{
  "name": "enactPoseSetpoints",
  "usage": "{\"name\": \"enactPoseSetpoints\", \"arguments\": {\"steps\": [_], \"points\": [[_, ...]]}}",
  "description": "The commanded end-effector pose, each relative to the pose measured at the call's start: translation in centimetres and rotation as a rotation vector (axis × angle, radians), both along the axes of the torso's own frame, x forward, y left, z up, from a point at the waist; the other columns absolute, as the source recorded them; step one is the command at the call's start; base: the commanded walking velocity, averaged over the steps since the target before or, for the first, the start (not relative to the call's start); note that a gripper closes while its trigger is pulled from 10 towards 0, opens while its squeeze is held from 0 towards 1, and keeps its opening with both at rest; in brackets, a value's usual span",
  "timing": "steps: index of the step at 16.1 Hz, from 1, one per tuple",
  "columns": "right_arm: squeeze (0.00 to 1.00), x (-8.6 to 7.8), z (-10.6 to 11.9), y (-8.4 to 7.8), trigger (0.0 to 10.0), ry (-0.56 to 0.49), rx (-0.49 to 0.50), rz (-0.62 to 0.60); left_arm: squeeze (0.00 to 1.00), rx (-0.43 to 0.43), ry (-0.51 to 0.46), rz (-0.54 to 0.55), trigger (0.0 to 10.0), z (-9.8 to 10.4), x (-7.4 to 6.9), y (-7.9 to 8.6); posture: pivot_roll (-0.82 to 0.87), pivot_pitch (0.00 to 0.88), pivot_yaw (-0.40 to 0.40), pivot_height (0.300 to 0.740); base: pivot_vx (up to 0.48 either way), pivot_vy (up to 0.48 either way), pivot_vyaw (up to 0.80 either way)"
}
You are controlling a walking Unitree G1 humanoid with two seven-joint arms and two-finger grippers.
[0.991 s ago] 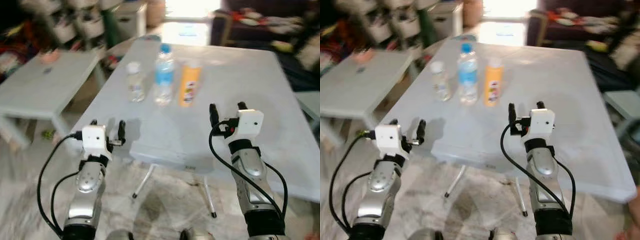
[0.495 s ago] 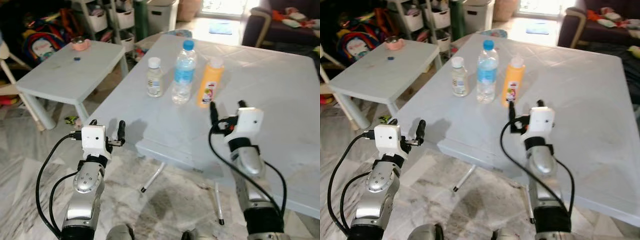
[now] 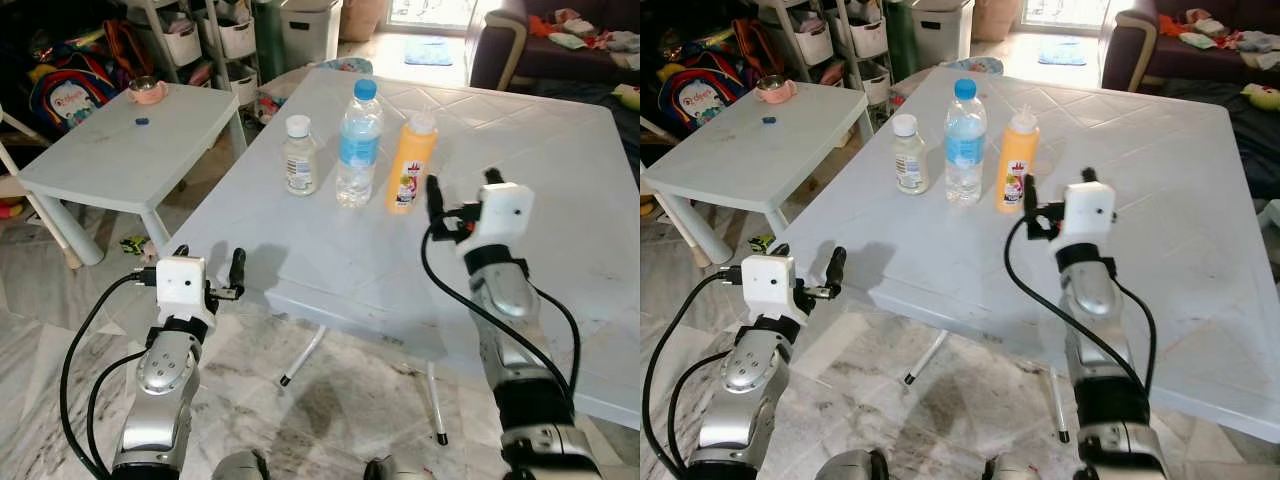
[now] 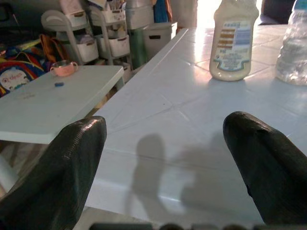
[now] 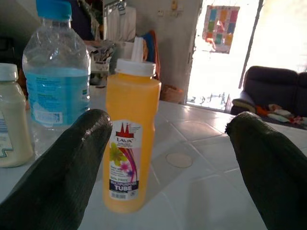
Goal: Restocking fridge
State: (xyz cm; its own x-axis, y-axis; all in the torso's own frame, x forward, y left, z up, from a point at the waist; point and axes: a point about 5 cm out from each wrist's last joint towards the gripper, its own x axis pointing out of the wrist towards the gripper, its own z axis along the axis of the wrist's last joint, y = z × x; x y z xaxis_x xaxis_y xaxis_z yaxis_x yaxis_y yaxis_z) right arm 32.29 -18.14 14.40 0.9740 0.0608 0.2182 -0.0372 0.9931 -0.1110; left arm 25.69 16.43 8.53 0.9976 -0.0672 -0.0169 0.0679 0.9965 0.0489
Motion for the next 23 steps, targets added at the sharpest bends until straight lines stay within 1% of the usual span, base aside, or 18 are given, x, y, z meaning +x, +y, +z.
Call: {"name": "enactPoseSetpoints", "arguments": {"steps": [1,2,3,4,8,9,10,11,12,13,14,15,18,21,23], "points": [[0.00,0.5,0.6,-0.1,10.0,-0.017,-0.011,0.007,0.00,0.005,-0.011,0.004,10.0,0.5,-0.1,0.4,0.01,0.037,0.045,0.740,0.000,0.000,0.00],[0.00,0.7,0.7,-0.1,10.0,-0.018,-0.011,0.007,0.00,0.006,-0.010,0.003,10.0,0.5,-0.1,0.5,0.02,0.037,0.049,0.740,0.000,0.000,0.00],[0.00,1.4,1.1,0.1,10.0,-0.027,-0.004,0.014,0.00,0.017,-0.008,-0.001,10.0,0.8,-0.2,0.7,0.04,0.040,0.058,0.740,0.000,0.000,0.00],[0.00,1.8,1.2,0.3,10.0,-0.028,-0.006,0.020,0.00,0.023,-0.008,-0.003,10.0,0.9,-0.2,0.9,0.04,0.043,0.062,0.740,0.000,0.000,0.00],[0.00,3.3,1.9,1.1,10.0,-0.026,-0.010,0.078,0.00,0.051,-0.005,0.001,10.0,1.4,-0.6,1.6,0.08,0.063,0.058,0.740,0.000,0.000,0.00],[0.25,3.6,2.2,1.3,10.0,-0.032,-0.013,0.087,0.00,0.052,-0.001,0.008,10.0,1.3,-0.8,1.8,0.09,0.066,0.056,0.740,0.000,0.000,0.00],[0.75,3.9,2.5,1.4,10.0,-0.043,-0.015,0.093,0.00,0.052,0.003,0.009,10.0,1.3,-0.9,1.8,0.09,0.065,0.056,0.740,0.000,0.000,0.00],[1.00,4.1,2.9,1.3,10.0,-0.064,-0.023,0.088,0.00,0.052,0.005,0.009,10.0,1.3,-1.0,1.8,0.09,0.059,0.058,0.740,0.000,0.000,0.00],[1.00,4.4,3.2,1.2,10.0,-0.068,-0.027,0.079,0.00,0.051,0.005,0.012,10.0,1.4,-0.9,1.8,0.10,0.058,0.058,0.740,0.000,0.000,0.00],[0.81,4.6,3.4,1.0,10.0,-0.073,-0.028,0.066,0.00,0.054,-0.001,0.012,10.0,1.6,-0.7,1.8,0.10,0.053,0.058,0.740,0.000,0.000,0.00],[0.07,4.7,3.4,1.0,10.0,-0.074,-0.030,0.061,0.00,0.056,-0.002,0.010,10.0,1.7,-0.6,1.9,0.10,0.052,0.059,0.740,0.000,0.000,0.00],[0.00,4.8,3.5,0.9,10.0,-0.077,-0.033,0.054,0.00,0.057,-0.001,0.009,10.0,1.7,-0.5,1.9,0.09,0.052,0.061,0.740,0.000,0.000,0.00],[0.00,5.0,3.4,0.3,10.0,-0.073,-0.041,0.036,0.00,0.057,0.004,0.007,10.0,1.6,-0.5,1.9,0.09,0.051,0.060,0.740,0.000,0.000,0.00],[0.00,5.3,3.2,-0.3,10.0,-0.048,-0.048,0.023,0.00,0.054,0.011,0.001,10.0,1.5,-0.4,1.7,0.10,0.050,0.059,0.740,0.000,0.000,0.00],[0.00,5.6,3.2,-0.5,10.0,-0.032,-0.061,0.042,0.00,0.061,0.009,0.000,10.0,1.7,-0.4,2.1,0.11,0.061,0.060,0.740,0.000,0.000,0.00]]}}
